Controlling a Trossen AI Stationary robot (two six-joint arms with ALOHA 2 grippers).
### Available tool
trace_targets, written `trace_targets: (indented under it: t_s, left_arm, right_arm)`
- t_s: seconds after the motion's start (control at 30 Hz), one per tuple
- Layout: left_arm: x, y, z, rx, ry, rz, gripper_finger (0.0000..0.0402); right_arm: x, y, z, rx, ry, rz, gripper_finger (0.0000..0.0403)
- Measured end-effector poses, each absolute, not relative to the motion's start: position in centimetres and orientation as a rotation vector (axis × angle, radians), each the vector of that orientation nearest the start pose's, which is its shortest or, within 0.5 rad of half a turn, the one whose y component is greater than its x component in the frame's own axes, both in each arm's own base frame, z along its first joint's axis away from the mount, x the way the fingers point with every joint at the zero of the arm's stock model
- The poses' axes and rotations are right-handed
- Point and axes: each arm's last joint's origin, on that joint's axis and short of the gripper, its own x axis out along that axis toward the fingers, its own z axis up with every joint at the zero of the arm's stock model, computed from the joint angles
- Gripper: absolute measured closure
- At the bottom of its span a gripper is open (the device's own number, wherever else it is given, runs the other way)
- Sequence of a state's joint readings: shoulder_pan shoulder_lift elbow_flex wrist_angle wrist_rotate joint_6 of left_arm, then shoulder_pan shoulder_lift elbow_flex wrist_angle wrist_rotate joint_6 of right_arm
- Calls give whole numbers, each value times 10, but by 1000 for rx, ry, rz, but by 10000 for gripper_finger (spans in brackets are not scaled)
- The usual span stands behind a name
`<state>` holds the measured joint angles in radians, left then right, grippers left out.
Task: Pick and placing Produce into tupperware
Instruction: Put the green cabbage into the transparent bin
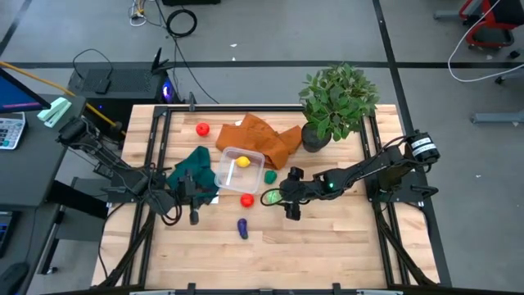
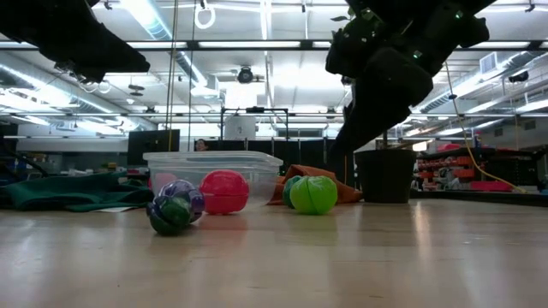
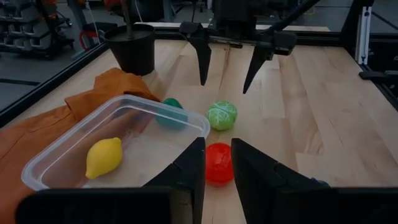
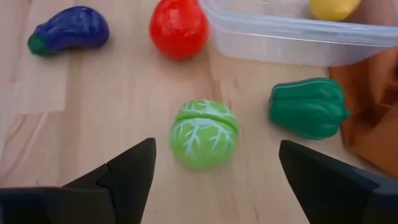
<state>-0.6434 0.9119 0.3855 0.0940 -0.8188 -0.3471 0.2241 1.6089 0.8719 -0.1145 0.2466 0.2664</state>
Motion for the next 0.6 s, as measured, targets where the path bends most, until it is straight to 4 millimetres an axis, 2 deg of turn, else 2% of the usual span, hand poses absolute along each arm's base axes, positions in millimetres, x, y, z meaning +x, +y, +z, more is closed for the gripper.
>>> trace_targets:
  t_s: [0.47,0.6]
  left_arm:
    - [157,-91,204,-59,287,226,317]
    - [157,-91,204,-59,287,226,319]
  right_arm:
    - [310,62,177,49,784,-166,110]
    - [314,62,168,46,796,-172,110]
